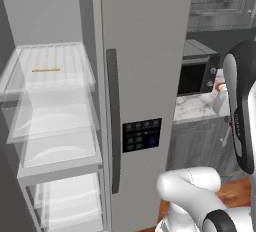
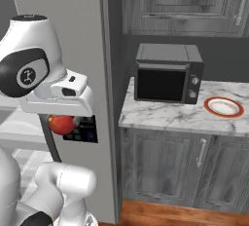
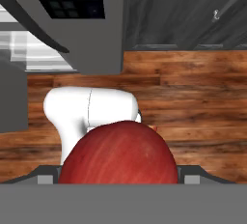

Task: Pick onion from the fridge and place it on the plate on the counter.

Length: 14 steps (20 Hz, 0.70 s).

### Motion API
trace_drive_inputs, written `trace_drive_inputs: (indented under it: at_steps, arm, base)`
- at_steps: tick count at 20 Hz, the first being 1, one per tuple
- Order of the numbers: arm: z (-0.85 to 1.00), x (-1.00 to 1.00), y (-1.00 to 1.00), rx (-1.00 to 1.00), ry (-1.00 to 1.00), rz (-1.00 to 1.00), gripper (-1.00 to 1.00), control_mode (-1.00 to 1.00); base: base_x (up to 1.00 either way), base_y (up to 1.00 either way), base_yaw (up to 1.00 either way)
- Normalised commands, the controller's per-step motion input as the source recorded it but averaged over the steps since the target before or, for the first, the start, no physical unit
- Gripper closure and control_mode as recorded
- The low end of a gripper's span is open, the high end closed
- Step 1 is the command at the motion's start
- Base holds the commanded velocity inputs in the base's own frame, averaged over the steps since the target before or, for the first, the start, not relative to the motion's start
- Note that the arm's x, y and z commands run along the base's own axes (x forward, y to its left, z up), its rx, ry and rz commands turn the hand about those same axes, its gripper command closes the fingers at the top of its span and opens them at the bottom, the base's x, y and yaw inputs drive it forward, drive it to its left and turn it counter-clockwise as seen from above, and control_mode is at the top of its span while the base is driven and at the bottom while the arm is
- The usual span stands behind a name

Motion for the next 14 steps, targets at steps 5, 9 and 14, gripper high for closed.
trace_drive_inputs:
  at_steps: [5, 9, 14]
  arm:
    - [0.00, 0.00, 0.00, 0.00, 0.00, 0.00, 1.00, 1.00]
    - [0.00, 0.00, 0.00, 0.00, 0.00, 0.00, 1.00, 1.00]
    - [0.00, 0.00, 0.00, 0.00, 0.00, 0.00, 1.00, 1.00]
  base:
    - [0.00, -1.00, -0.01]
    - [0.03, -1.00, 0.00]
    - [0.26, -0.97, 0.00]
